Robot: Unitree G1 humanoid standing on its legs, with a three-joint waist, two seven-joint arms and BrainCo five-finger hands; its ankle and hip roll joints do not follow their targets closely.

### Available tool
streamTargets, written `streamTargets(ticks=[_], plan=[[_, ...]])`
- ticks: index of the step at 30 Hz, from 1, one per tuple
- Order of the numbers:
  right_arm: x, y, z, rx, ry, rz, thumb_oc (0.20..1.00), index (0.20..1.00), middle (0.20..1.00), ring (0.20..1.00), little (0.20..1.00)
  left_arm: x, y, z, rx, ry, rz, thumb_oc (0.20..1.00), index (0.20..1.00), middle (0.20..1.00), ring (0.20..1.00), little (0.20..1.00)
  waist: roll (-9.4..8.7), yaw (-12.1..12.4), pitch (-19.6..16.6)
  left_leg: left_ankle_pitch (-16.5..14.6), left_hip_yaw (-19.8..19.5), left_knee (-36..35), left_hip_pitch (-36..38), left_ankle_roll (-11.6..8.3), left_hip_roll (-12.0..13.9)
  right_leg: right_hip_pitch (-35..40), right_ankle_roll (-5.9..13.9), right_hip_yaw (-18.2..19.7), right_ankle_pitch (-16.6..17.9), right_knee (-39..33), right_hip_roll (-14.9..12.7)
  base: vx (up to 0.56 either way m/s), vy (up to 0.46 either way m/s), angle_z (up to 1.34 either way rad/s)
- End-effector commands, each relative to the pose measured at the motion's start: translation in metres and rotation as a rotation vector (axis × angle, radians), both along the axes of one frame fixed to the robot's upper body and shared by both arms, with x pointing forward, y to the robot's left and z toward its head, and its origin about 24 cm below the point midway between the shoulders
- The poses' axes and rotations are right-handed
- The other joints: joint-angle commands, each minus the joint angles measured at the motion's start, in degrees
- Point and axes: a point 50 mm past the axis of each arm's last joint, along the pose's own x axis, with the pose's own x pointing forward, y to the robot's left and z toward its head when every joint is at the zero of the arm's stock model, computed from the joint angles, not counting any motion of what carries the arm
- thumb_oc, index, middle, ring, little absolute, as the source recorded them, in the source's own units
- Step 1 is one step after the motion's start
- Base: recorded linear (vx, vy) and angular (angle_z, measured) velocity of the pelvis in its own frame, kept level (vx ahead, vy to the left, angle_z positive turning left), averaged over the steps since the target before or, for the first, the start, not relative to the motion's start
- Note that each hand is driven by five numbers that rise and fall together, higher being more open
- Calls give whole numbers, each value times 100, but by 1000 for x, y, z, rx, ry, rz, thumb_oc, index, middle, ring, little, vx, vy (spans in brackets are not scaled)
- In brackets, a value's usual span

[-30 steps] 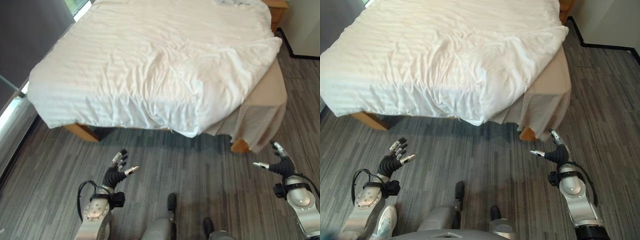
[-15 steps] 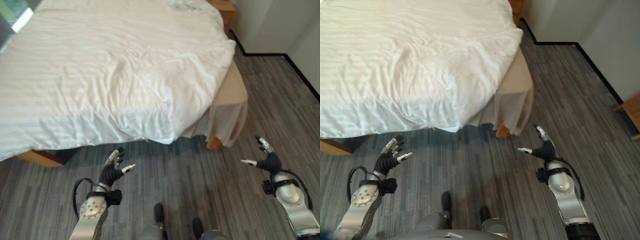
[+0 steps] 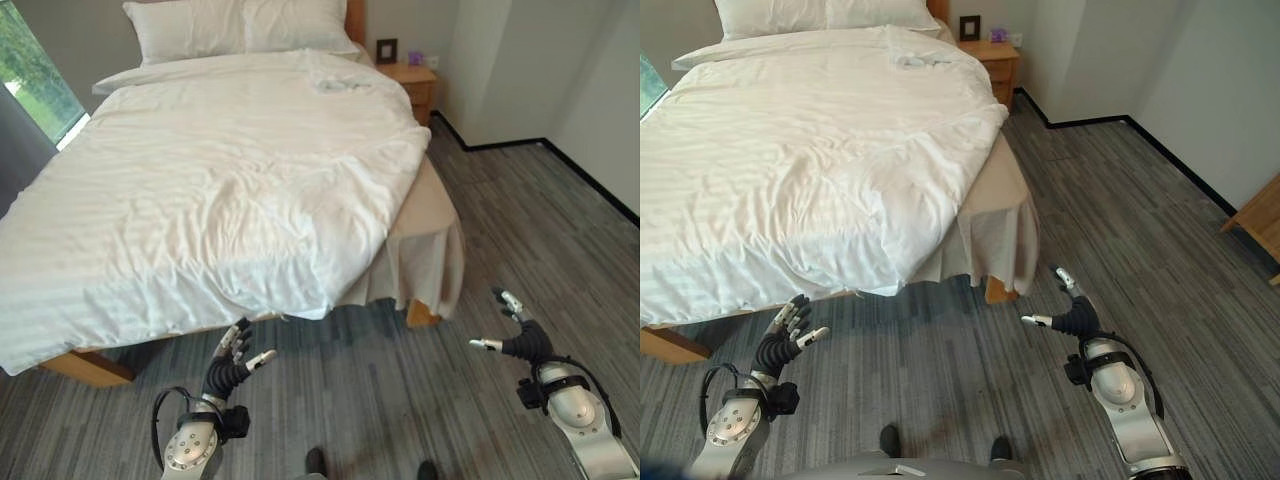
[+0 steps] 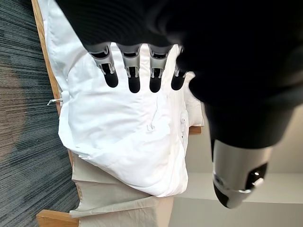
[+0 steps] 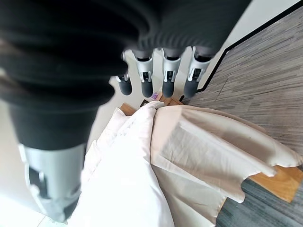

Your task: Making the bed.

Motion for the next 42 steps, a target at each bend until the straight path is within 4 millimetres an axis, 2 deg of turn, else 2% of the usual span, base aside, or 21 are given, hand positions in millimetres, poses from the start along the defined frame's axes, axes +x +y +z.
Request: streamTargets(ticks=[1, 7, 10, 15, 17, 18, 21, 23, 24, 26, 27, 29, 31, 32, 33, 34, 35, 38, 40, 41, 42], plan=[[-49, 18, -145, 252, 541, -440, 1000, 1000, 1000, 1000, 1000, 24, -78, -79, -93, 316, -59, 1000, 1000, 1000, 1000, 1000, 393, 87, 137, -424, -970, 92, -81, -95, -450, -230, 80, -545, -93, 93, -141, 20, 30, 28], [-45, 25, -147, 220, 560, -412, 1000, 1000, 1000, 1000, 1000, 33, -74, -76, -19, 305, -69, 1000, 1000, 1000, 1000, 1000, 335, 149, 148, -504, -931, 92, 90, 0, -492, -94, 136, -426, 22, 93, -185, 36, 43, -1], [-35, 23, -141, 189, 525, -383, 1000, 1000, 1000, 1000, 1000, 44, -69, -64, -13, 244, -61, 1000, 1000, 1000, 1000, 1000, 351, 132, 266, -492, -984, 92, 132, 41, -459, -354, 107, -240, -114, 730, -107, 7, -10, -7], [-11, 21, -125, 122, 441, -330, 1000, 1000, 1000, 1000, 1000, 59, -63, -43, 8, 138, -44, 1000, 1000, 1000, 1000, 1000, 340, 213, 379, -497, -864, 92, 125, -27, -331, -640, 50, -521, -96, 692, 48, 36, -138, -30], [4, 21, -113, 74, 387, -281, 1000, 1000, 1000, 1000, 1000, 63, -57, -35, 10, 95, -27, 1000, 1000, 1000, 1000, 1000, 210, 350, 345, -499, -678, 162, 438, -110, -151, -342, -10, -670, -119, 321, 134, 186, -251, -40], [9, 22, -107, 43, 361, -248, 1000, 1000, 1000, 1000, 1000, 65, -54, -33, 9, 87, -13, 1000, 1000, 1000, 1000, 1000, 167, 420, 405, -646, -611, 754, 278, -106, -96, -218, -49, -717, -136, 239, 120, 106, -229, -26], [26, 30, -83, -20, 233, -170, 1000, 1000, 1000, 1000, 1000, 69, -59, -24, -23, 40, -1, 1000, 1000, 1000, 1000, 1000, 148, 658, 668, -185, -764, 2726, -599, -97, 168, 149, -338, -701, -263, 93, 245, 90, -219, -51], [32, 28, -74, -39, 192, -164, 1000, 1000, 1000, 1000, 1000, 70, -61, -23, -28, 33, 2, 1000, 1000, 1000, 1000, 1000, 128, 698, 710, -94, -798, 3133, -862, -52, 149, 206, -402, -708, -320, 93, 259, 124, -105, -45], [46, 26, -57, -94, 121, -143, 1000, 1000, 1000, 1000, 1000, 70, -65, -21, -37, 17, 4, 1000, 1000, 1000, 1000, 1000, 75, 817, 761, -248, -879, 3268, -1258, 32, -180, 312, -409, -617, -419, 93, 241, 196, -38, -40], [66, 26, -35, -172, 28, -112, 1000, 1000, 1000, 1000, 1000, 68, -66, -19, -35, -1, -1, 1000, 1000, 1000, 1000, 1000, 23, 1021, 726, -527, -793, 2698, -1515, 161, -598, 366, -329, -509, -508, 93, 250, 285, -7, -36], [72, 25, -27, -207, -5, -104, 1000, 1000, 1000, 1000, 1000, 68, -67, -19, -35, 2, -9, 1000, 1000, 1000, 1000, 1000, 40, 1089, 685, -543, -700, 2385, -1486, 174, -643, 418, -294, -481, -554, 93, 279, 332, 30, -55], [83, 23, -16, -255, -50, -100, 1000, 1000, 1000, 1000, 1000, 67, -66, -19, -17, 4, -21, 1000, 1000, 1000, 1000, 1000, 79, 1173, 594, -248, -380, 1723, -1469, 112, -672, 454, -251, -500, -614, 93, 362, 349, 34, -45], [105, 20, 16, -336, -148, -87, 1000, 1000, 1000, 1000, 1000, 70, -66, -17, -7, -2, -36, 1000, 1000, 1000, 1000, 1000, 157, 1217, 426, 186, 347, 705, -1395, -48, -606, 753, -173, -580, -859, 93, 508, 472, 60, 25], [77, 11, -5, -306, -74, -58, 1000, 1000, 1000, 1000, 1000, 67, -53, -17, 2, -7, 20, 1000, 1000, 1000, 1000, 1000, 170, 1120, 449, 341, 552, 632, -1409, -9, -517, 807, -176, -609, -836, 93, 537, 345, 71, 31], [77, -12, 20, -225, -133, -105, 1000, 1000, 1000, 1000, 1000, 64, -44, -17, 21, 1, 24, 1000, 1000, 1000, 1000, 1000, 141, 1070, 338, 268, 515, 346, -1247, 93, -548, 898, -118, -619, -868, 93, 533, 366, 63, 22], [80, -13, 32, -170, -181, -111, 1000, 1000, 1000, 1000, 1000, 56, -41, -19, 14, 13, 19, 1000, 1000, 1000, 1000, 1000, 120, 1093, 302, 333, 370, 271, -1169, 164, -632, 1010, -115, -656, -882, 93, 524, 479, 70, 4], [70, -52, 62, -326, -240, -181, 1000, 1000, 1000, 1000, 1000, 47, -30, -19, 22, 15, 40, 1000, 1000, 1000, 1000, 1000, 5, 1075, 231, 322, 295, 225, -1096, 195, -691, 1071, -58, -651, -872, 239, 468, 452, 43, -20], [58, -68, 38, -339, -126, -205, 1000, 1000, 1000, 1000, 1000, 43, -28, -26, 48, 57, 24, 1000, 1000, 1000, 1000, 1000, -257, 1053, 142, 119, 279, 93, -717, 373, -840, 969, 263, -653, -564, 1257, 287, 419, 91, -27], [51, -70, 29, -363, -90, -211, 1000, 1000, 1000, 1000, 1000, 46, -25, -22, 71, 46, 33, 1000, 1000, 1000, 1000, 1000, -230, 884, 187, -97, 147, 92, -437, 501, -923, 494, 581, -654, 90, 2444, 10, 275, 139, 6], [51, -70, 29, -363, -90, -211, 1000, 1000, 1000, 1000, 1000, 46, -25, -22, 71, 46, 33, 1000, 1000, 1000, 1000, 1000, -235, 882, 184, -99, 148, 92, -442, 506, -931, 481, 586, -651, 81, 2463, 1, 274, 156, 36], [49, -60, 23, -369, -92, -194, 1000, 1000, 1000, 1000, 1000, 51, -20, -15, 95, 20, 63, 1000, 1000, 1000, 1000, 1000, -8, 656, 286, -244, -156, 92, -205, 578, -848, -248, 554, -368, 397, 3679, 58, 278, 123, 40]])
